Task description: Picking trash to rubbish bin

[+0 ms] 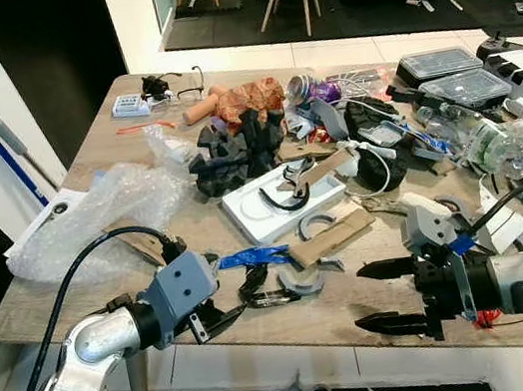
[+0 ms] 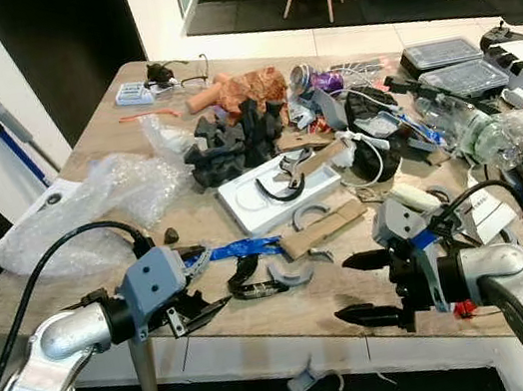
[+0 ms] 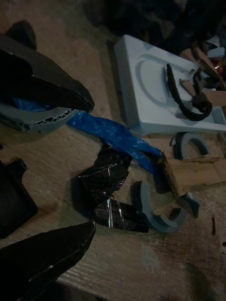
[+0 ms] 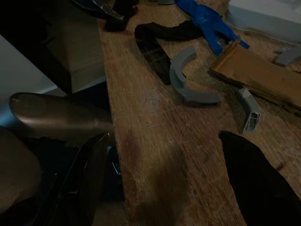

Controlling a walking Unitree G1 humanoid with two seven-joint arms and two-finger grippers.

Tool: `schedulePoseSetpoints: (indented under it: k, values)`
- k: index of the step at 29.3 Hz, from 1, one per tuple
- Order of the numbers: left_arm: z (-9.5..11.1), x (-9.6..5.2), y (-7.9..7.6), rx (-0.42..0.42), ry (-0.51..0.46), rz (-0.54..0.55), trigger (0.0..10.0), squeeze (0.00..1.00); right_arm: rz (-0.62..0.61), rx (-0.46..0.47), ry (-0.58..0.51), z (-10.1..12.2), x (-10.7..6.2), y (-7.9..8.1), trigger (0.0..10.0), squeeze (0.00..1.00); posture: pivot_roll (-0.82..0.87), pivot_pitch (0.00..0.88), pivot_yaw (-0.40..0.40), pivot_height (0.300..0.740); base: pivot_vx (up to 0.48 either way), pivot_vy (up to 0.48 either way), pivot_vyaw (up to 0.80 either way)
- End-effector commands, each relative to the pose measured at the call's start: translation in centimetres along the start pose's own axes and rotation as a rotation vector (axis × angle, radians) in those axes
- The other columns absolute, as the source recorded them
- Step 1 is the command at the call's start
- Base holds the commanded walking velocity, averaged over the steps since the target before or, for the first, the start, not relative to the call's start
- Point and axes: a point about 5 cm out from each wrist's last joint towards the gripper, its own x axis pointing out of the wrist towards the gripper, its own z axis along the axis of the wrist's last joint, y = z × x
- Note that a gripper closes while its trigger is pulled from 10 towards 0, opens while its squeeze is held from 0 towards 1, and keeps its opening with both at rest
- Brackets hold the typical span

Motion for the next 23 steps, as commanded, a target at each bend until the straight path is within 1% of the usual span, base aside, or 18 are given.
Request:
schedulePoseSetpoints:
  k: [1, 2, 4, 10, 14, 18, 19, 20, 22, 23]
  values:
    - [-0.4, 0.4, -0.3, -0.045, -0.003, -0.023, 10.0, 0.00, 0.019, 0.011, 0.020, -0.5, 0.1, 0.3, 10.0, 0.00, -0.02, 0.000, -0.014, 0.740, 0.000, 0.000, 0.00]
    - [-0.5, 0.7, -0.6, -0.075, -0.024, -0.064, 10.0, 0.00, 0.020, 0.011, 0.023, -0.6, 0.1, 0.3, 10.0, 0.00, -0.02, 0.000, -0.014, 0.740, 0.000, 0.000, 0.00]
    - [-0.6, 0.9, -1.0, -0.088, -0.031, -0.103, 10.0, 0.00, 0.020, 0.011, 0.026, -0.6, 0.0, 0.3, 10.0, 0.00, -0.02, 0.000, -0.014, 0.740, 0.000, 0.000, 0.00]
    - [-0.7, 1.3, -1.3, -0.120, -0.065, -0.139, 10.0, 0.00, 0.022, 0.009, 0.031, -0.6, 0.0, 0.3, 10.0, 0.00, -0.03, 0.000, -0.019, 0.740, 0.000, 0.000, 0.00]
    - [-0.2, 2.2, -1.8, -0.197, -0.118, -0.191, 10.0, 0.00, 0.027, 0.005, 0.034, -0.4, 0.0, 0.3, 10.0, 0.00, -0.02, 0.000, -0.021, 0.740, 0.000, 0.000, 0.00]
    - [0.4, 2.6, -2.1, -0.210, -0.142, -0.199, 10.0, 0.00, 0.028, 0.004, 0.033, -0.3, 0.0, 0.3, 10.0, 0.00, -0.03, 0.000, -0.021, 0.740, 0.000, 0.000, 0.00]
    - [0.6, 3.0, -2.3, -0.218, -0.156, -0.193, 9.1, 0.00, 0.028, 0.004, 0.034, -0.3, 0.0, 0.3, 10.0, 0.00, -0.03, 0.000, -0.023, 0.740, 0.000, 0.000, 0.00]
    - [0.6, 3.0, -2.3, -0.218, -0.156, -0.193, 9.1, 0.00, 0.028, 0.004, 0.034, -0.3, 0.0, 0.3, 10.0, 0.00, -0.03, 0.000, -0.023, 0.740, 0.000, 0.000, 0.00]
    - [0.7, 3.5, -2.7, -0.229, -0.172, -0.187, 6.1, 0.00, 0.029, 0.002, 0.034, -0.2, 0.0, 0.3, 10.0, 0.00, -0.03, 0.000, -0.023, 0.740, 0.000, 0.000, 0.00]
    - [0.4, 3.9, -3.0, -0.227, -0.171, -0.177, 4.7, 0.00, 0.028, 0.001, 0.034, -0.1, -0.1, 0.3, 10.0, 0.00, -0.03, 0.000, -0.022, 0.740, 0.000, 0.000, 0.00]
